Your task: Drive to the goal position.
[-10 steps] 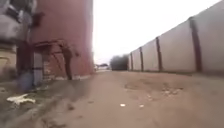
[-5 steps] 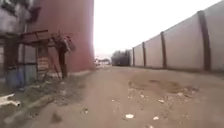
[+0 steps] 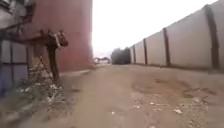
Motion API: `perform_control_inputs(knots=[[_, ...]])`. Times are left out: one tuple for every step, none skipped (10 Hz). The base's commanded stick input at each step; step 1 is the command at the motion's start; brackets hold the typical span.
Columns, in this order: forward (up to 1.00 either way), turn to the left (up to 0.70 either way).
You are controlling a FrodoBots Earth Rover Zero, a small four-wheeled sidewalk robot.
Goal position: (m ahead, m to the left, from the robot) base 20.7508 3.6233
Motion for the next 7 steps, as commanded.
perform_control_inputs(knots=[[0.85, 0.01], [0.85, 0.01], [0.85, 0.01], [0.85, 0.01], [0.85, 0.01], [0.85, 0.01], [0.85, 0.01]])
